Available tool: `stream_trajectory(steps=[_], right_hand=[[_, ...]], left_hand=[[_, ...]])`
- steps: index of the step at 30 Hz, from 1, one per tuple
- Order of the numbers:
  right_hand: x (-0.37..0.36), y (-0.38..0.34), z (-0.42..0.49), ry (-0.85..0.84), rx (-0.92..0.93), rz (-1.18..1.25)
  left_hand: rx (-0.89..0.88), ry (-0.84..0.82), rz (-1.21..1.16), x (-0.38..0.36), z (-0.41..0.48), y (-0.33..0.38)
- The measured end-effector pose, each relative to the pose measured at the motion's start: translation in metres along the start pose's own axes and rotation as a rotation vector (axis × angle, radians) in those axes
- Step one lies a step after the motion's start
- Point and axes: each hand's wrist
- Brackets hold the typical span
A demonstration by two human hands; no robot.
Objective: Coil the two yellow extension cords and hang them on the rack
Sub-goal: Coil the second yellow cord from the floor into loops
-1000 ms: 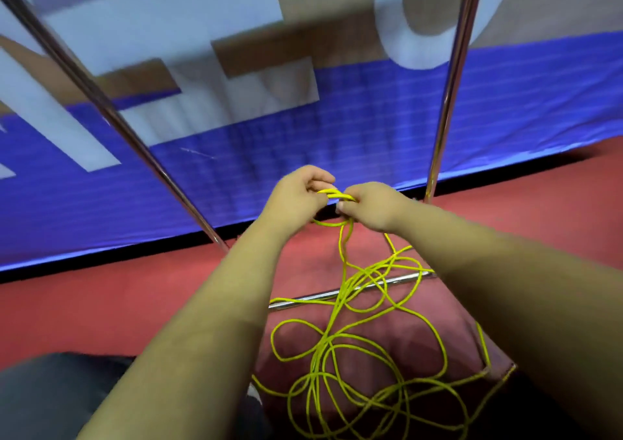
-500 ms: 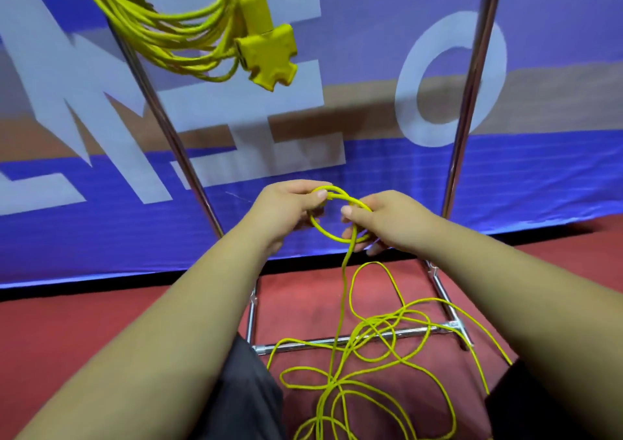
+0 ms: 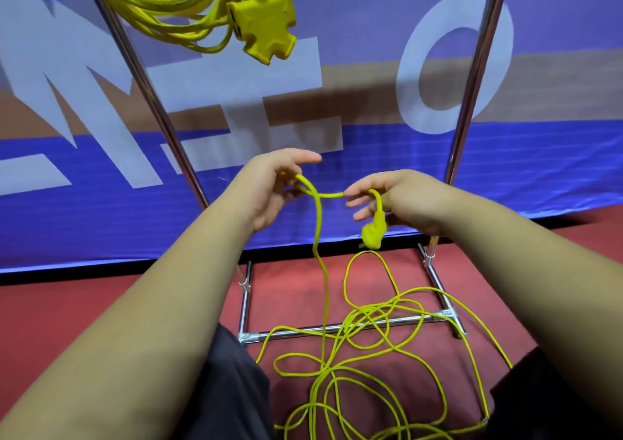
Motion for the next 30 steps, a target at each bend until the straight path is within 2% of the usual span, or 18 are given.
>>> stream_trajectory(steps=[4,6,7,8,10,12,13,15,18,21,22,23,26,27,28,30], right_hand=[[-0.003,0.001,-0.002,-0.133,-0.085,0.165],[-0.009,-0.001,-0.001,-0.073,-0.082,0.228],[-0.012,-0.002,0.000,-0.006,-0.051,0.215],[-0.013,-0.005,0.002,0.065,-0.019,0.195],[-0.015,-0.009,0.003,0.156,0.037,0.197],[-0.015,-0.012,0.002,0.189,0.081,0.210],[-0.014,-0.012,0.001,0.200,0.095,0.209],[-0.012,-0.012,-0.001,0.239,0.085,0.231],[-0.009,-0.009,0.001,0.305,-0.009,0.333],[-0.009,-0.001,0.009,0.254,-0.117,0.422],[-0.011,0.004,0.011,0.216,-0.127,0.366],[-0.012,0.009,0.013,0.187,-0.104,0.189],[-0.014,0.022,0.017,0.097,0.029,-0.779],[-0.018,0.025,0.018,0.073,0.050,-0.983],[-0.023,0.027,0.018,0.059,0.052,-1.089],[-0.036,0.030,0.018,0.054,0.038,-1.129]], left_hand=[[-0.135,0.049,-0.139,0.003,-0.001,0.004],[-0.136,0.062,-0.083,0.009,0.006,0.001],[-0.105,0.099,0.040,0.014,0.010,-0.004],[-0.041,0.136,0.206,0.021,0.014,-0.011],[0.227,0.122,0.469,0.033,0.016,-0.026],[0.482,0.004,0.555,0.035,0.009,-0.037],[0.532,-0.057,0.583,0.033,0.006,-0.040],[0.505,-0.119,0.575,0.027,0.005,-0.042],[0.344,-0.075,0.440,0.018,0.010,-0.041],[0.228,-0.046,0.278,0.012,0.006,-0.033],[0.206,-0.042,0.223,0.012,0.005,-0.030],[0.193,-0.039,0.167,0.011,0.005,-0.027],[0.168,-0.017,-0.014,0.008,0.004,-0.022],[0.174,-0.009,-0.075,0.007,0.004,-0.021],[0.185,-0.003,-0.126,0.006,0.005,-0.021],[0.207,0.012,-0.181,0.007,0.007,-0.020]])
Point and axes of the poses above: each hand's wrist, its own z-axis towards the middle knuckle, its own x-axis out of the back of the hand, y = z × x, and after that the axes turned 9 degrees about -z, right-handed
